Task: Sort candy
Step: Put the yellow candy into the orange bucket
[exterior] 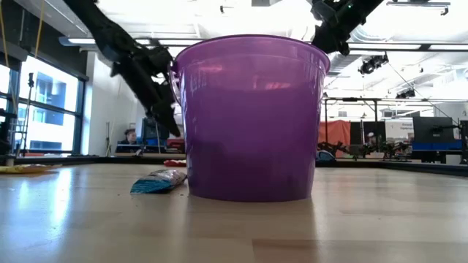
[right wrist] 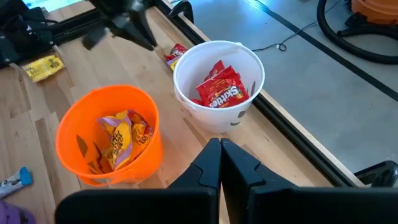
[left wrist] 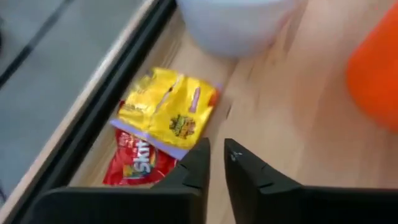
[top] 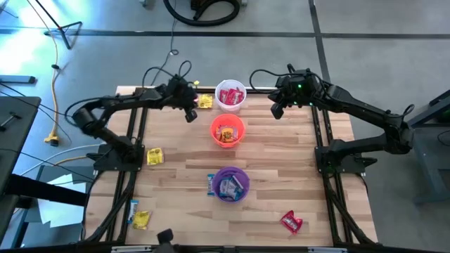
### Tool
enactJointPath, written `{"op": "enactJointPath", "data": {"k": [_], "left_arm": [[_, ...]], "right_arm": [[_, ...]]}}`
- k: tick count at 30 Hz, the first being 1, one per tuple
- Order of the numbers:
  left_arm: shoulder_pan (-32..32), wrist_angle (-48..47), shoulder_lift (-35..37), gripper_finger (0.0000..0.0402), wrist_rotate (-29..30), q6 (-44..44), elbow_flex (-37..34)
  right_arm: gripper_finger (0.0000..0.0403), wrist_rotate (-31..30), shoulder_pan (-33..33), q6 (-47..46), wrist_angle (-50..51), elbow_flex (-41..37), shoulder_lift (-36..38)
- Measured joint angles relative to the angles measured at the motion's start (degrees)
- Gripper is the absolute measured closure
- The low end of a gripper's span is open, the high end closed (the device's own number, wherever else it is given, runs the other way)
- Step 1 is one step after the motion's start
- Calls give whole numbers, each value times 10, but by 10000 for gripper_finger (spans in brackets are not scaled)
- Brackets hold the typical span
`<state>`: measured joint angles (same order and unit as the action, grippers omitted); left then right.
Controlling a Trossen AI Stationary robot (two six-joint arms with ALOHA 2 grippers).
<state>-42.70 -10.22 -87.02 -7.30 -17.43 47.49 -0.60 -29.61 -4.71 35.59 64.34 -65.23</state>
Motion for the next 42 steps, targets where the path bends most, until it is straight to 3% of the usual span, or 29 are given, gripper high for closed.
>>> {"op": "enactJointPath", "data": {"k": [7,13,18,22,29,37,42], "left_arm": [[1,-35,-104,293,-6,-50,70],[5,-36,-150,238,30,-114,105],[5,-33,-184,222,49,-140,117],[8,-18,-206,222,105,-170,120],[9,-13,-224,255,107,-182,121],[12,2,-213,391,115,-195,118],[11,-25,-184,400,134,-183,117]], "right_arm": [[403,0,0,0,0,0,0],[403,0,0,-13,0,0,0],[403,0,0,-13,0,0,0],[403,-1,0,-13,0,0,0],[403,-2,0,-15,0,0,0],[403,-2,0,-14,2,0,0],[403,-2,0,-13,2,0,0]]}}
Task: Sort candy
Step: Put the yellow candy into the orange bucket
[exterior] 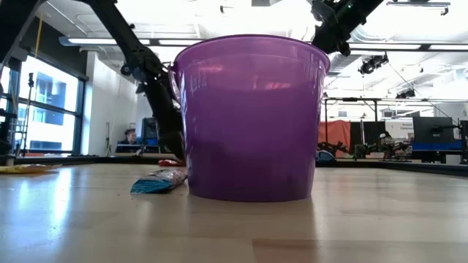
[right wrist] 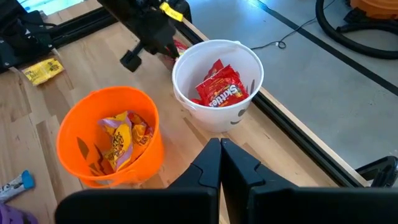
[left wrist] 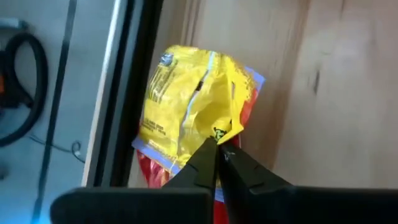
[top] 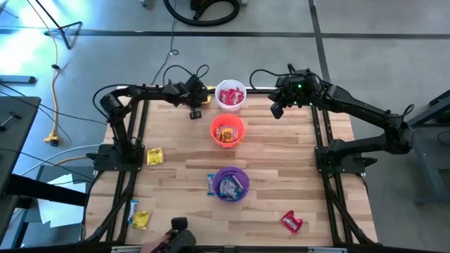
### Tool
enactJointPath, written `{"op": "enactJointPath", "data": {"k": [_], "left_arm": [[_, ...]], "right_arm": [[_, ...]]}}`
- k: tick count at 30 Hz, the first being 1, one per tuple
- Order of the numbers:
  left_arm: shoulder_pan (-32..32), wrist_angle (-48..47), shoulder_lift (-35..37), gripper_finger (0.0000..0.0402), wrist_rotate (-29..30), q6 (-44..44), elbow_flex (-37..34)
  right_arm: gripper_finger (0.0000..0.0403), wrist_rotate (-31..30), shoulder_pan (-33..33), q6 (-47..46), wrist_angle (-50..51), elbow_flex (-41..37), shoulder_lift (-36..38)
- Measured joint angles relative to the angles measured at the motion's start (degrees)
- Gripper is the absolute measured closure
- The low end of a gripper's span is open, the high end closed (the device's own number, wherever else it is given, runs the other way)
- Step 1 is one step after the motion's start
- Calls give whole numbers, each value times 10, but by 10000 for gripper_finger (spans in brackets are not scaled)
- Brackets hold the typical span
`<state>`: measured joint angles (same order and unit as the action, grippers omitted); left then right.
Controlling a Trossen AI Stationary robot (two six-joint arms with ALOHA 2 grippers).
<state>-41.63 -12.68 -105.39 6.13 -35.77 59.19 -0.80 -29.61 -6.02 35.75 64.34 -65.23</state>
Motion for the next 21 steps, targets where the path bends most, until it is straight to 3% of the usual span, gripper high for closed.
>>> {"op": "enactJointPath", "data": {"k": [7,12,16,21], "left_arm": [[6,-96,98,401,-23,76,0],[29,-132,201,401,-91,145,1],[62,-159,276,401,-140,209,1],[130,-162,309,401,-144,304,1]], "right_arm": [[403,-7,0,14,0,0,0],[403,-13,0,27,-3,0,0],[403,-19,0,35,-4,0,0],[403,-20,0,45,-4,0,0]]}}
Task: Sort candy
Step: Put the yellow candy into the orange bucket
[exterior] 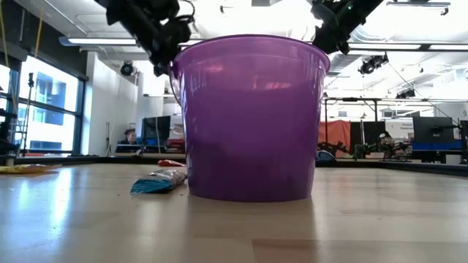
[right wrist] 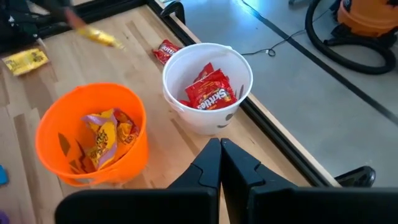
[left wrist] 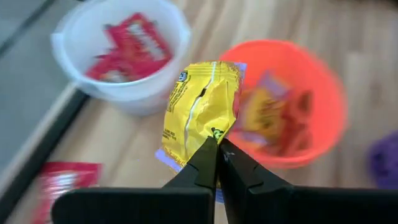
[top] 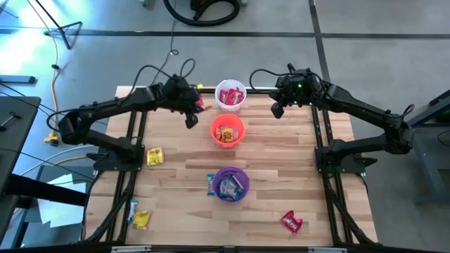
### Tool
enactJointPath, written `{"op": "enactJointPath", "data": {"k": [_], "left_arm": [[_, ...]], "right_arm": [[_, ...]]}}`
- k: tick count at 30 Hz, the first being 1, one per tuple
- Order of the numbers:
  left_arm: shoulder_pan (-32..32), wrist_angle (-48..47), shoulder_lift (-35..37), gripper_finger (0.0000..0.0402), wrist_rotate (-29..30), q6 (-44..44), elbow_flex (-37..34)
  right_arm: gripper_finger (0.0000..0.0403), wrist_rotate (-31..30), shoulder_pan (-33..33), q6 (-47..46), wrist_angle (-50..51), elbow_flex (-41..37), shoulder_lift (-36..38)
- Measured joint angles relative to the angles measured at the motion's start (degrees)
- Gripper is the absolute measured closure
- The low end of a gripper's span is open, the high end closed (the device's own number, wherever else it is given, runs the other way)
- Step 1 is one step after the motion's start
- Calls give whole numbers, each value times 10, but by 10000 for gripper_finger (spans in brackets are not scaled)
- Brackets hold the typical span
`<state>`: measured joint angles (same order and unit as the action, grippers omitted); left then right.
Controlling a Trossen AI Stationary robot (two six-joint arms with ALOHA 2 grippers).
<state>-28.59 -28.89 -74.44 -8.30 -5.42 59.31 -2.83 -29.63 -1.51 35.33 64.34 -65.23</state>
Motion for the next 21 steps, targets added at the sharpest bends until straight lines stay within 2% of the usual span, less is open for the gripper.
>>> {"op": "enactJointPath", "data": {"k": [7,14,21], "left_arm": [[70,23,-27,401,-38,114,18],[105,-16,-112,401,-39,123,114],[110,-51,-223,401,-50,143,172]], "right_arm": [[403,1,0,37,0,0,0],[403,5,0,51,0,0,0],[403,23,0,66,0,0,0]]}}
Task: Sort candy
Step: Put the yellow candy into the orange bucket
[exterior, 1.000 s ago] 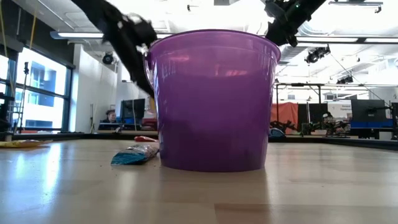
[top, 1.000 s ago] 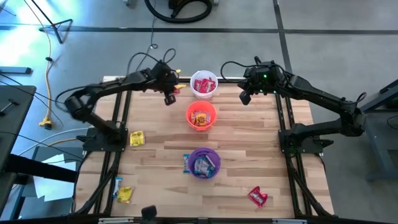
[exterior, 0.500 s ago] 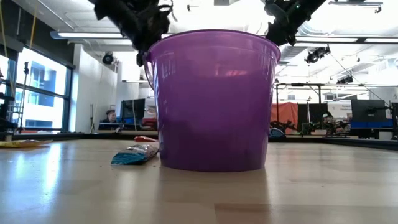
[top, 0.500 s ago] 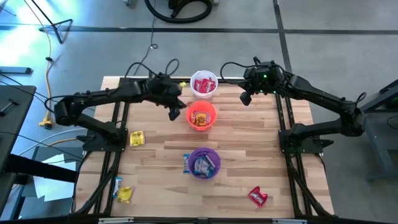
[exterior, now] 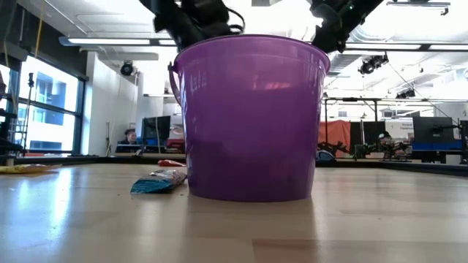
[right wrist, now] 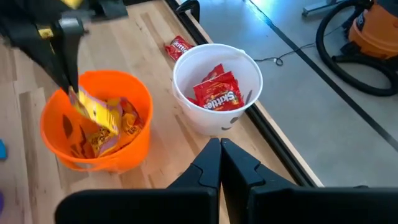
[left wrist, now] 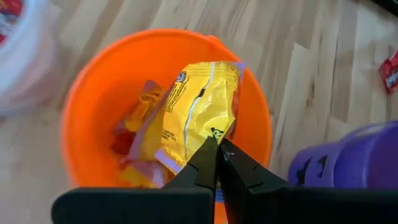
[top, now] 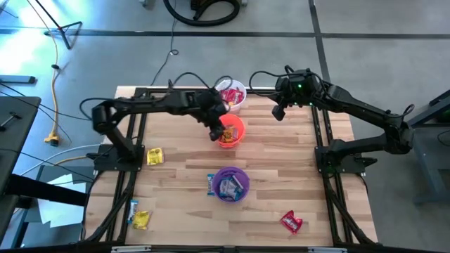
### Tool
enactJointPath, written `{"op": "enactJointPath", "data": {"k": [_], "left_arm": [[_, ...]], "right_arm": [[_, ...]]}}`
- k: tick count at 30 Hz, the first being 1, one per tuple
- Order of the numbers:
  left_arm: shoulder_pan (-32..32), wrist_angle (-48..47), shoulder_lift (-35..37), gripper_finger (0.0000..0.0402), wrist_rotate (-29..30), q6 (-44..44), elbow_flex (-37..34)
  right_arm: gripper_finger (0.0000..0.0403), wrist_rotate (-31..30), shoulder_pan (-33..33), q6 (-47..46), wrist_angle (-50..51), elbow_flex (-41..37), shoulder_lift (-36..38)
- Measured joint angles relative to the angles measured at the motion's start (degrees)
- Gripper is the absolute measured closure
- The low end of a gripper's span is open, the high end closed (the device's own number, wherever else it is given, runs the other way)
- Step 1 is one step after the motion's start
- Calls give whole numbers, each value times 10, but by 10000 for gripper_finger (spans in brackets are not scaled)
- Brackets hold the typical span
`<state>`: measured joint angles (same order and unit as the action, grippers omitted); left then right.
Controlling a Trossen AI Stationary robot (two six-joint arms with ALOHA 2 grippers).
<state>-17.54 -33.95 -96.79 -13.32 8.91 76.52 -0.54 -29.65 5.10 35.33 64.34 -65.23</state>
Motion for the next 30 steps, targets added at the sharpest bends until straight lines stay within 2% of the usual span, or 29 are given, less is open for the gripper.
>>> {"op": "enactJointPath", "data": {"k": [4,7,16,22,27,30], "left_arm": [[3,-8,-54,400,-2,27,32],[4,-6,-79,391,-4,14,43],[5,-9,-94,315,-15,-5,44],[5,-17,-57,281,-15,-15,44],[3,-59,-17,277,5,-29,40],[3,-104,14,277,23,-40,11]], "right_arm": [[403,0,0,13,0,0,0],[403,1,0,9,0,0,0],[403,3,0,9,5,0,0],[403,3,0,9,5,0,0],[403,3,0,9,4,0,0],[403,3,0,9,4,0,0]]}}
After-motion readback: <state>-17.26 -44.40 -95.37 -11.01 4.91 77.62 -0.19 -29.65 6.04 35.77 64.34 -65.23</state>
